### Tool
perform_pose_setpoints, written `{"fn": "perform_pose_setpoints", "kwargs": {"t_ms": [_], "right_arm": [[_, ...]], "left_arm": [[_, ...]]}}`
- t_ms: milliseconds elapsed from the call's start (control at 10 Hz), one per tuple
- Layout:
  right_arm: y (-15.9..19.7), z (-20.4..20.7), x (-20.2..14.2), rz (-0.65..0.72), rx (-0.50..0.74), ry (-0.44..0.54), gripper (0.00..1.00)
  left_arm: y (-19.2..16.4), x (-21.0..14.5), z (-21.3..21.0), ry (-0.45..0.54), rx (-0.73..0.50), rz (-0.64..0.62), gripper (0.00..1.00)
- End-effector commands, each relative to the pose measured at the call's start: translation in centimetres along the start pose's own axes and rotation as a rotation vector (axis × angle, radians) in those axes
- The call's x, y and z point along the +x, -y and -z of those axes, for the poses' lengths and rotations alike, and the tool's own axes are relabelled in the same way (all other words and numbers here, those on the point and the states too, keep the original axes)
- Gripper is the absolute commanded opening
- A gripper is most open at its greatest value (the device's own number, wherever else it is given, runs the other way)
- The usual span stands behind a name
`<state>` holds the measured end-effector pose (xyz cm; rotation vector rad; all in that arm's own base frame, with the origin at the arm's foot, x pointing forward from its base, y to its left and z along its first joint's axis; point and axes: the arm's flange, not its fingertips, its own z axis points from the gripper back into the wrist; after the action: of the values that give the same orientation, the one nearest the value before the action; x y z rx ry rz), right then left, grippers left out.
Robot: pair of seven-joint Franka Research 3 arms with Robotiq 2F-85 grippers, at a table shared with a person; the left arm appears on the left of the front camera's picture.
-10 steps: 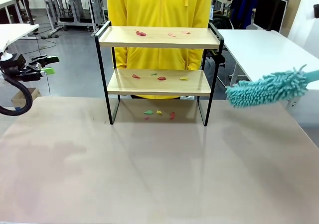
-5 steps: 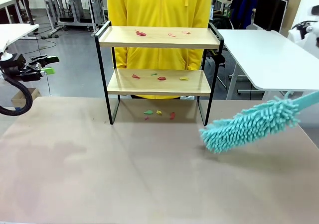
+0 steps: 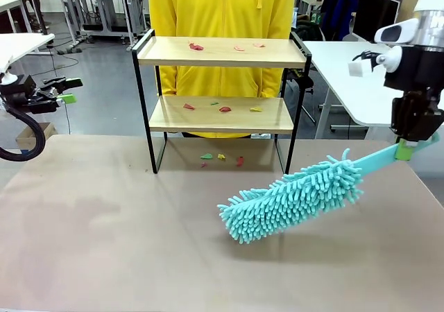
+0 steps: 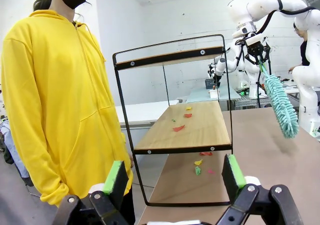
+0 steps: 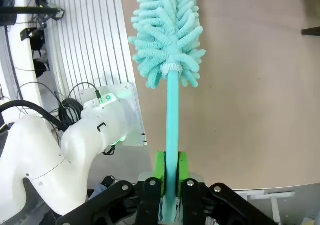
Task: Clean the shelf.
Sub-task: Clean the specific section of the Shelf indicated by the human with the Duster.
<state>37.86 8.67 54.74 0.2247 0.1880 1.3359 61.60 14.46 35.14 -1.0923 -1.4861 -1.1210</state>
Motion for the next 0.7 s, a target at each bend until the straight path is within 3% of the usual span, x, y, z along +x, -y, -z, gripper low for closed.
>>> {"fn": "perform_pose_setpoints", "kwargs": {"t_ms": [0,600], "right_arm": [[1.2,-0.1,-0.4,0.025,-0.018,0.016,0.13],[0.0,0.0,0.0,0.0,0.0,0.0,0.13]], "left_arm": [[0.2,0.2,0.0,-0.003,0.0,0.007,1.0],[0.2,0.2,0.0,-0.003,0.0,0.007,1.0]]}}
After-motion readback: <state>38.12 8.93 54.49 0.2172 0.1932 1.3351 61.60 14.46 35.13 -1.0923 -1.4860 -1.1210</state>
